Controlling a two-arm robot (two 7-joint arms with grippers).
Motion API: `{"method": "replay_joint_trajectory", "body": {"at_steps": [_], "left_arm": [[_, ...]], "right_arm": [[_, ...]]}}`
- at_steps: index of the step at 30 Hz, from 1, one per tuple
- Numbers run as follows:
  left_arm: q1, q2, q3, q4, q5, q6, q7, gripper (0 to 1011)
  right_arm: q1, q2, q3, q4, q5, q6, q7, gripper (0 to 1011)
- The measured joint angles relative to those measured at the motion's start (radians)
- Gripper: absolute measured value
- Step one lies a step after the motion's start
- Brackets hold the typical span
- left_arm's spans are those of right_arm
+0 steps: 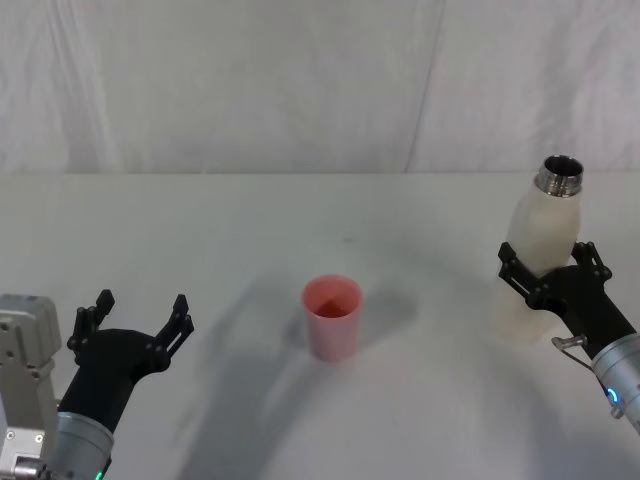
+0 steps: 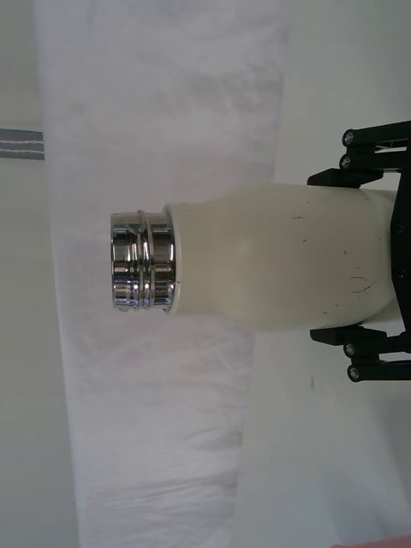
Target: Grasp the thermos with one hand and pour water into the cup lid.
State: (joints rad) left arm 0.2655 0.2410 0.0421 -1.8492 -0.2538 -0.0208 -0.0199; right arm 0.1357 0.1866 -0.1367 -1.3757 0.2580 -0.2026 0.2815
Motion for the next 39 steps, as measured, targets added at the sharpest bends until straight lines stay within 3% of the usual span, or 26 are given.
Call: {"method": "replay_joint_trajectory", "body": {"at_steps": [11, 21, 31, 39], "left_arm": [[0.0, 0.0, 0.0, 0.0, 0.0, 0.0, 0.0, 1001], [0.0, 0.0, 0.0, 0.0, 0.0, 0.0, 0.0, 1001], [0.0, 0.0, 0.0, 0.0, 0.0, 0.0, 0.0, 1001], [0.0, 0.0, 0.0, 0.0, 0.0, 0.0, 0.0, 1001]], "right_arm": [[-0.001, 0.002, -0.001, -0.004, -0.005, 0.001, -0.001, 950], [0.029, 0.05, -0.034, -0.079, -0.118, 0.054, -0.036, 950], [0.05, 0.075, -0.038, -0.135, -0.154, 0.07, -0.033, 950], [0.073, 0.113, -0.074, -0.146, -0.236, 0.075, -0.018, 950]]}}
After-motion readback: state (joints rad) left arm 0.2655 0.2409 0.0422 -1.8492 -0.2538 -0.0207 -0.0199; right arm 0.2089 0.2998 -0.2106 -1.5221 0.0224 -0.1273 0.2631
